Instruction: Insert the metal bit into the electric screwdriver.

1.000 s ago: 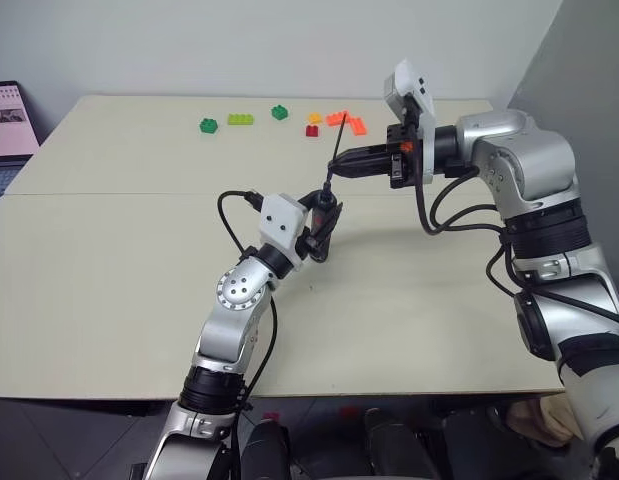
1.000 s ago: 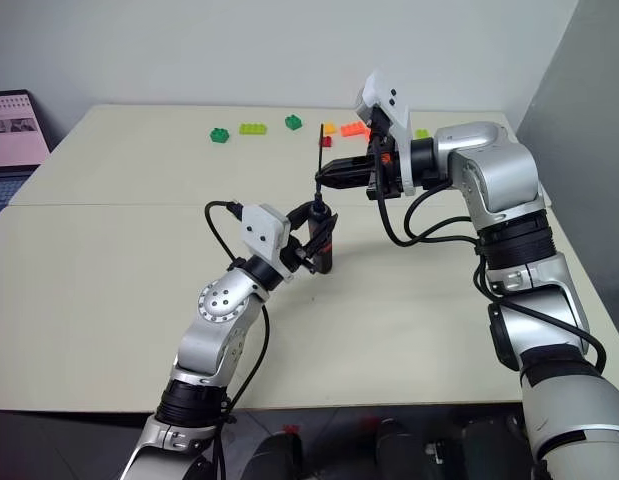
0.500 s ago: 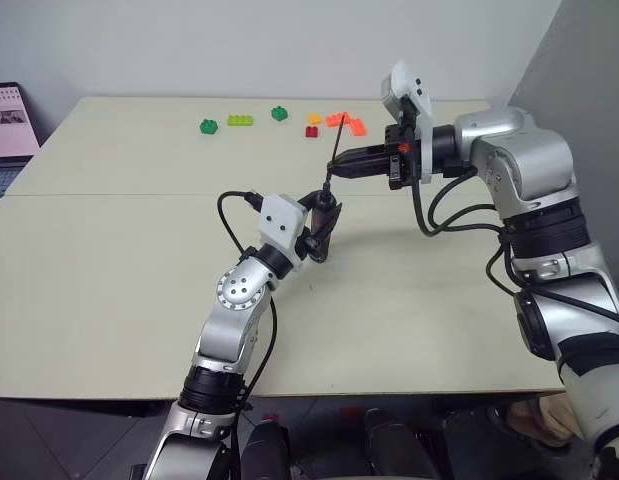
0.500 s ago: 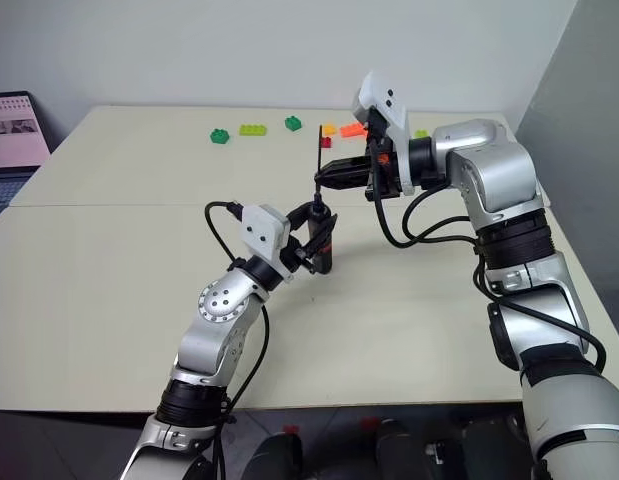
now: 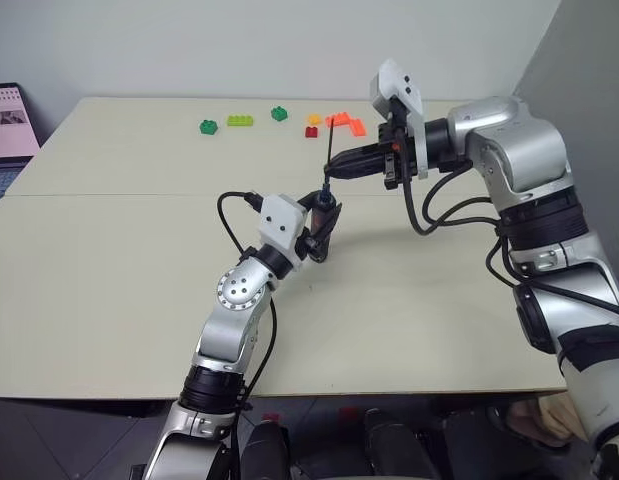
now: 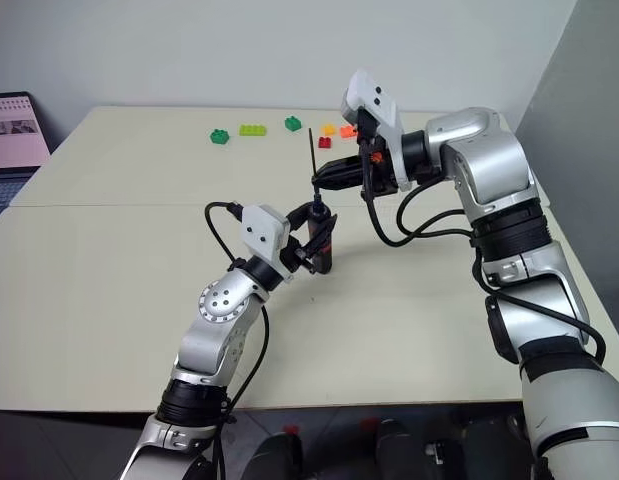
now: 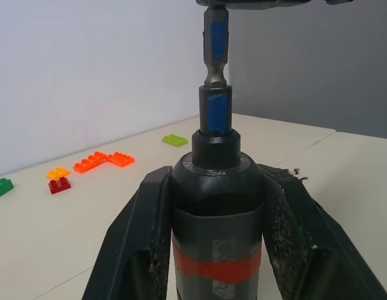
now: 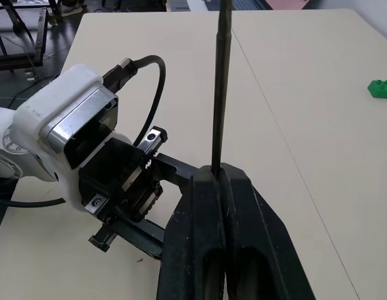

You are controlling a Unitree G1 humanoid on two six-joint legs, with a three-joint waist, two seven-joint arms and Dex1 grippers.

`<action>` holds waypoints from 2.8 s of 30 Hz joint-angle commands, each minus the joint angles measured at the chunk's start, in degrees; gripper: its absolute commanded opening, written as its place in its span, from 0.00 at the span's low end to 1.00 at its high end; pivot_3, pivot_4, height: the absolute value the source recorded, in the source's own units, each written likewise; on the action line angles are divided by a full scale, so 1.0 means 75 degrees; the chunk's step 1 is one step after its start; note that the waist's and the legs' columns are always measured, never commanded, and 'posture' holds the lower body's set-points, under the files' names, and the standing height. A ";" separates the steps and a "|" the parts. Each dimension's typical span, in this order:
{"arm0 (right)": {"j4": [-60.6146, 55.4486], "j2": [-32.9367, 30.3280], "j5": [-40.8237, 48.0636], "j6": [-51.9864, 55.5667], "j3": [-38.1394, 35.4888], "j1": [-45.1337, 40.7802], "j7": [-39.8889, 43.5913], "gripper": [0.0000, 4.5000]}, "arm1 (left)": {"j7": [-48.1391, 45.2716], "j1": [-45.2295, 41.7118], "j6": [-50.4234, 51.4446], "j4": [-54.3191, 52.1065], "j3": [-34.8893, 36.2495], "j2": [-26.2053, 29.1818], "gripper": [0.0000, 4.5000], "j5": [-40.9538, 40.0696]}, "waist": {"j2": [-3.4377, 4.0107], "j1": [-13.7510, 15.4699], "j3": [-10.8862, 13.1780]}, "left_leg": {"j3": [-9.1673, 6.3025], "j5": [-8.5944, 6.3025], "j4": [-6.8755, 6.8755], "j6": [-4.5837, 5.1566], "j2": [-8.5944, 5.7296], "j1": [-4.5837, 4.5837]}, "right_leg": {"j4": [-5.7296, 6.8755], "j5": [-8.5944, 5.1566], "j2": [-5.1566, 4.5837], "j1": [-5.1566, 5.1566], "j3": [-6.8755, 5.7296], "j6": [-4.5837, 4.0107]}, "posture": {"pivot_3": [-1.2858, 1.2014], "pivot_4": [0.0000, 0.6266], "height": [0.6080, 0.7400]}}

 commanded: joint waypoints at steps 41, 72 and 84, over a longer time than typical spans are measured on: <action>-0.5961 -0.3066 0.1268 0.0491 -0.3355 0.4621 -0.1421 0.63 | -0.3462 -0.5281 -0.0755 0.5044 -0.2073 0.2545 0.36 0.2636 | 0.0010 0.0235 0.0008 | -0.0008 0.0001 -0.0011 0.0000 -0.0007 -0.0151 | -0.0016 0.0004 -0.0003 -0.0140 -0.0018 0.0003 | 0.52 0.24 1.00; -0.6876 -0.4361 0.1863 0.0044 -0.4380 0.7627 -0.1917 0.80 | -0.6799 -0.6856 -0.0741 0.7265 -0.1052 0.2592 1.00 0.2196 | 0.0006 0.0310 0.0009 | -0.0001 0.0014 0.0024 0.0016 -0.0003 -0.0171 | 0.0026 0.0001 -0.0003 -0.0135 -0.0025 -0.0002 | 0.52 0.24 1.00; -0.5781 -0.4966 0.1422 -0.1108 -0.3714 0.7526 -0.1017 0.99 | -0.7321 -0.1850 0.2865 0.1562 0.1514 0.6293 1.00 0.0438 | 0.0001 0.0231 0.0012 | -0.0006 0.0015 0.0082 0.0017 0.0009 -0.0129 | 0.0129 -0.0017 -0.0001 -0.0120 -0.0039 0.0002 | 0.52 0.24 1.00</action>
